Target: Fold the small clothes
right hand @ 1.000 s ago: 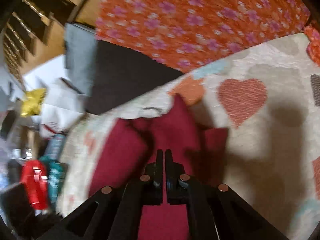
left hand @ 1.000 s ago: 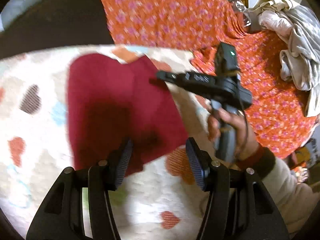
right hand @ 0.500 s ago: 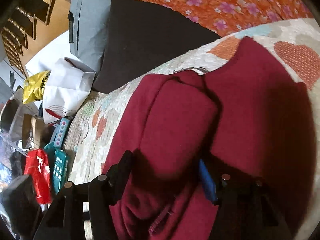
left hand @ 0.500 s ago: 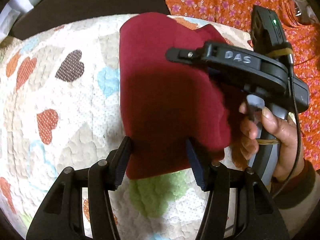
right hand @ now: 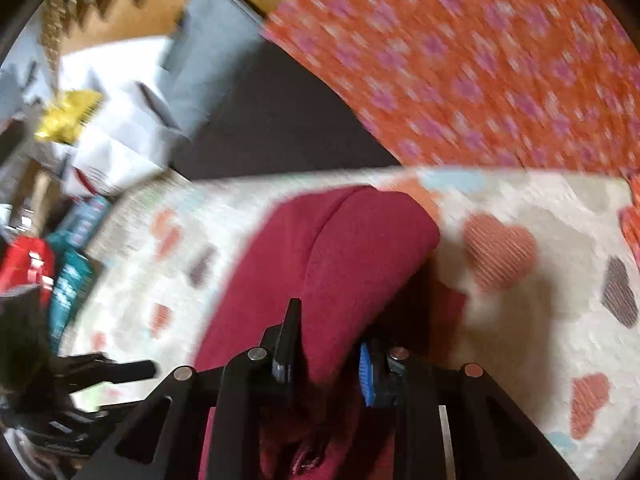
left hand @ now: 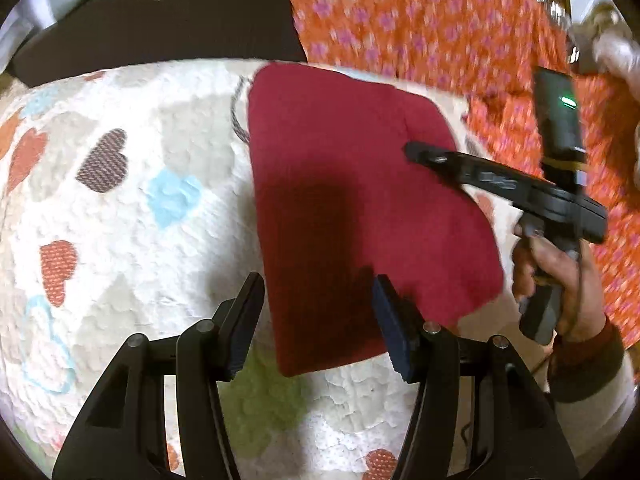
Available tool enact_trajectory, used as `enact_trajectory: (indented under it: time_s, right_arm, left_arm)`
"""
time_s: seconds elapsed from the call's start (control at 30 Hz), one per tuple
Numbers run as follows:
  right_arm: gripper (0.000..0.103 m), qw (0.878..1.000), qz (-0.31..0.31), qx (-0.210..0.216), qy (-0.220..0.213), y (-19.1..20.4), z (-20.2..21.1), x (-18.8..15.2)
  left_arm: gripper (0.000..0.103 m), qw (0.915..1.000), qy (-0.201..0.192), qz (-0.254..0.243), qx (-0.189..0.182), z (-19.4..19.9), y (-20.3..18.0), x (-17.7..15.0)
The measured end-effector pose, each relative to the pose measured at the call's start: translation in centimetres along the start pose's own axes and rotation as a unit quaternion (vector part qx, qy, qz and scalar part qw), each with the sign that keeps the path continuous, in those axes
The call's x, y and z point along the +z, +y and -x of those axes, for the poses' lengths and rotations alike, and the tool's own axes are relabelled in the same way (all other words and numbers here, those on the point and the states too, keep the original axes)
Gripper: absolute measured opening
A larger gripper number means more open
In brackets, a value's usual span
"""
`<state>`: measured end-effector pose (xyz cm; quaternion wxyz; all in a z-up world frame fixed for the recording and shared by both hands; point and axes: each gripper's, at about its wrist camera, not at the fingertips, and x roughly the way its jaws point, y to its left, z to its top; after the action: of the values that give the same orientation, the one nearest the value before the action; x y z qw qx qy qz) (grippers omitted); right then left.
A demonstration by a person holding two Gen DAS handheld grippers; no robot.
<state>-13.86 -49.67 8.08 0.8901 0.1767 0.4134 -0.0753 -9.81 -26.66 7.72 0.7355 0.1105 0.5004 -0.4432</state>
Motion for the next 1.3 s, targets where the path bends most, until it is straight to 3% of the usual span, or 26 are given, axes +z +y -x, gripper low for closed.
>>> enact_trajectory:
  time_s: [0.07, 0.1, 0.23, 0.27, 0.37, 0.5, 0.63, 0.83, 1.07, 1.17, 1.3]
  right_arm:
    - [0.027, 0.999, -0.004, -0.024, 0.020, -1.1, -2.3, -1.1]
    - [0.028, 1.000, -0.018, -0.013, 0.007, -1.8, -2.4, -1.5]
    - [0.034, 0.998, -0.064, -0.011, -0.011, -2.5, 0.4, -0.8]
    - [0.035, 0.997, -0.059, -0.025, -0.032, -2.2, 1.8, -0.5]
    - [0.035, 0.997, -0.043, -0.001, -0.056, -0.8, 3.5, 0.2]
    - [0.035, 1.000, -0.004, -0.019, -0.016, 1.2, 0.2, 1.2]
    - [0.031, 0.999, -0.007, -0.053, 0.013, -0.2, -3.9, 0.5]
    - [0.031, 0.999, -0.010, -0.046, 0.014, 0.3, -1.3, 0.6]
    - [0.033, 0.999, 0.024, -0.029, -0.003, 3.7, 4.5, -4.4]
    - [0.033, 0.995, 0.052, -0.076, 0.024, 3.9, 3.0, -7.4]
    - [0.035, 0.997, 0.028, -0.071, 0.015, 3.4, 2.7, -8.5]
  left_arm:
    - [0.056, 0.9998, 0.014, -0.011, 0.013, -1.4, -0.6, 0.0]
    - [0.055, 0.9997, 0.017, -0.010, 0.016, -1.8, -0.8, 0.1]
    - [0.055, 0.9994, 0.015, 0.011, 0.029, -2.0, -0.5, 0.1]
    - [0.055, 0.9994, 0.013, 0.015, 0.030, -2.0, -0.4, 0.2]
    - [0.056, 0.9991, 0.012, 0.018, 0.036, -2.3, -0.5, 0.2]
    - [0.058, 0.9986, 0.013, 0.014, 0.049, -3.2, -0.9, 0.6]
    - [0.060, 0.9985, 0.012, 0.007, 0.053, -3.5, -1.2, 0.6]
    - [0.060, 0.9979, 0.010, -0.001, 0.064, -3.7, -1.4, 0.6]
    - [0.060, 0.9969, 0.002, -0.008, 0.079, -3.6, -1.9, 0.2]
    - [0.060, 0.9967, 0.010, -0.007, 0.080, -4.0, -1.9, 0.1]
    - [0.061, 0.9960, 0.001, -0.013, 0.089, -3.7, -2.0, -0.3]
